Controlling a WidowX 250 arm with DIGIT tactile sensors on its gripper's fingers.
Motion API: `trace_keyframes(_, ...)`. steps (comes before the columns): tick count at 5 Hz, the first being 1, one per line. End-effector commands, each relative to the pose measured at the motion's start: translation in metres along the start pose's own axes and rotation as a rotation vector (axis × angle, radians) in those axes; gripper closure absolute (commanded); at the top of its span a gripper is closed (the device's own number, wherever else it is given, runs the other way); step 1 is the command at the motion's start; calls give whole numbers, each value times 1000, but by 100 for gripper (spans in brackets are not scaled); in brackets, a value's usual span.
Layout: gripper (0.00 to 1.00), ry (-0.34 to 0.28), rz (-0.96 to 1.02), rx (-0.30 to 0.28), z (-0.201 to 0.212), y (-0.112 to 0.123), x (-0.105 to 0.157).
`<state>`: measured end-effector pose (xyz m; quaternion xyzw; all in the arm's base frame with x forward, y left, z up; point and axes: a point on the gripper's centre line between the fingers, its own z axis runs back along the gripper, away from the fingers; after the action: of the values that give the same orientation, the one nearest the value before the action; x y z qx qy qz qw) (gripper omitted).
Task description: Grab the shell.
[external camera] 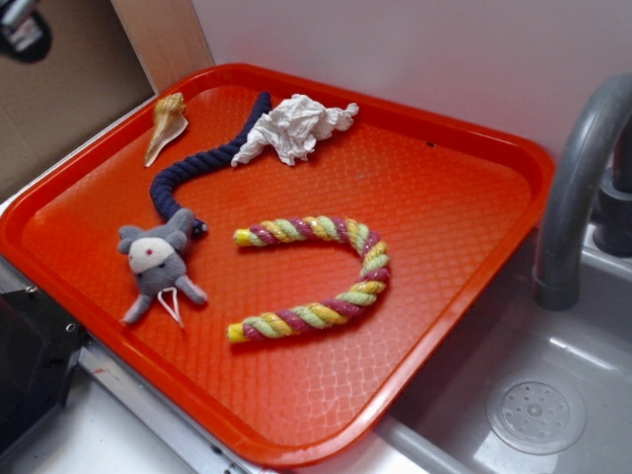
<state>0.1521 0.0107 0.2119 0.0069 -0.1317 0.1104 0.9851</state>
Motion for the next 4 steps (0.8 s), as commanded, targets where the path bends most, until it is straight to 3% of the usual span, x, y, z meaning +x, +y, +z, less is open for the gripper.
trace_keyframes(1,0,-114,156,113,-46,34,27)
trace_keyframes(4,0,-148,282,175,-122,75,63)
